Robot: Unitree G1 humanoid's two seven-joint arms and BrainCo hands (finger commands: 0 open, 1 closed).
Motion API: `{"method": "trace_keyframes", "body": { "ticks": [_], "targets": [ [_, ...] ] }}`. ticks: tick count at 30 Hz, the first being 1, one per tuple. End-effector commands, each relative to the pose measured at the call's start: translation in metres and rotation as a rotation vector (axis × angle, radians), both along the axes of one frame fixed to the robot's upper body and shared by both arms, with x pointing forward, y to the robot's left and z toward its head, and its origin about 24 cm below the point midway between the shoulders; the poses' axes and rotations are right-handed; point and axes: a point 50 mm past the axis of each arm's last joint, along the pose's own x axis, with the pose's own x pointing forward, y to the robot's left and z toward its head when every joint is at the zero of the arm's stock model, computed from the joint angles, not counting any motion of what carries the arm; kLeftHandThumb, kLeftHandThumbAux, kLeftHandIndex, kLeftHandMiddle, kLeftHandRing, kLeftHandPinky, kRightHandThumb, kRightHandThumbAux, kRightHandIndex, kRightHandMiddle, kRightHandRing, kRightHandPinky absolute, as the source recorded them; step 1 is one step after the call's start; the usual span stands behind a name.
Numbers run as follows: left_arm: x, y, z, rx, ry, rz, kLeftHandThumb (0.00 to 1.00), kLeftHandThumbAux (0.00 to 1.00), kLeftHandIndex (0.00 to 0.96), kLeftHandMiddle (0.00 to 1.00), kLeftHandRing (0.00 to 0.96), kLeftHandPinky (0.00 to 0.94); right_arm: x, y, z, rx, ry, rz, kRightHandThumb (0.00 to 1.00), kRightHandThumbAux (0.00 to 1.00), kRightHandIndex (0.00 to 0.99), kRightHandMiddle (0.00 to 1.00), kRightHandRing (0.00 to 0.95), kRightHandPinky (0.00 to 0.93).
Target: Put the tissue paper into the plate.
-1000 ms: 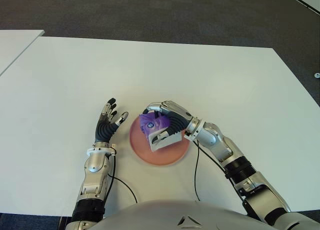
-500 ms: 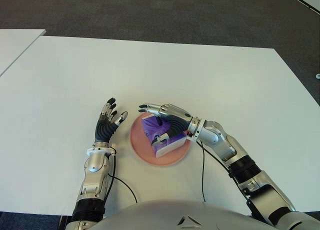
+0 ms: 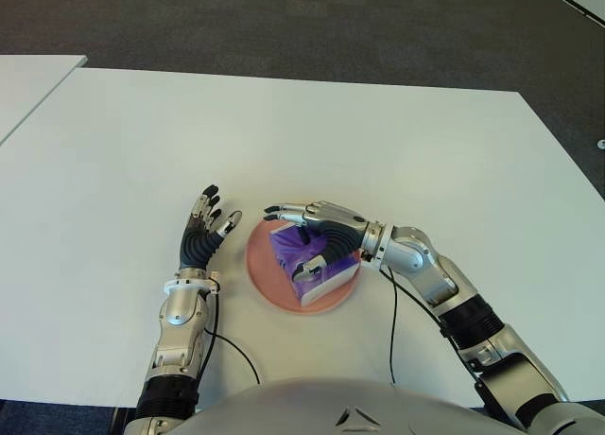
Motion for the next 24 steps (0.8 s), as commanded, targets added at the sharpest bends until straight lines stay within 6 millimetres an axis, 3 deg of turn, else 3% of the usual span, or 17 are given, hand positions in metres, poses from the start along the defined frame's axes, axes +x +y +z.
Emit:
{"method": "trace_keyframes", "body": {
  "ticks": [1,8,13,21,24],
  "targets": [
    [0.000,0.000,-0.004,-0.005,0.017,-0.015,0.000,0.645,0.000,0.000,0.000,0.000,-0.003,-0.006,-0.001,0.027,0.036,-0.010,0.003,0.310,0.000,0.000,0.000,0.000],
    [-0.001,0.000,-0.004,0.000,0.008,-0.020,0.000,0.642,0.000,0.000,0.000,0.000,-0.001,-0.010,0.017,0.137,0.024,-0.029,0.000,0.297,0.000,0.000,0.000,0.000],
    [-0.002,0.000,-0.003,0.002,-0.005,-0.016,0.000,0.637,0.001,0.000,0.000,0.000,0.006,-0.023,0.052,0.253,-0.001,-0.054,0.015,0.312,0.000,0.000,0.000,0.000],
    [-0.001,-0.002,-0.003,0.008,-0.003,-0.003,0.000,0.629,0.010,0.000,0.000,0.000,0.005,-0.047,0.088,0.435,0.044,-0.108,0.074,0.337,0.000,0.000,0.000,0.000],
    [-0.001,-0.003,-0.003,0.007,-0.002,-0.001,0.000,0.627,0.012,0.000,0.000,0.000,0.007,-0.052,0.082,0.521,0.082,-0.161,0.117,0.325,0.000,0.000,0.000,0.000]
  ]
}}
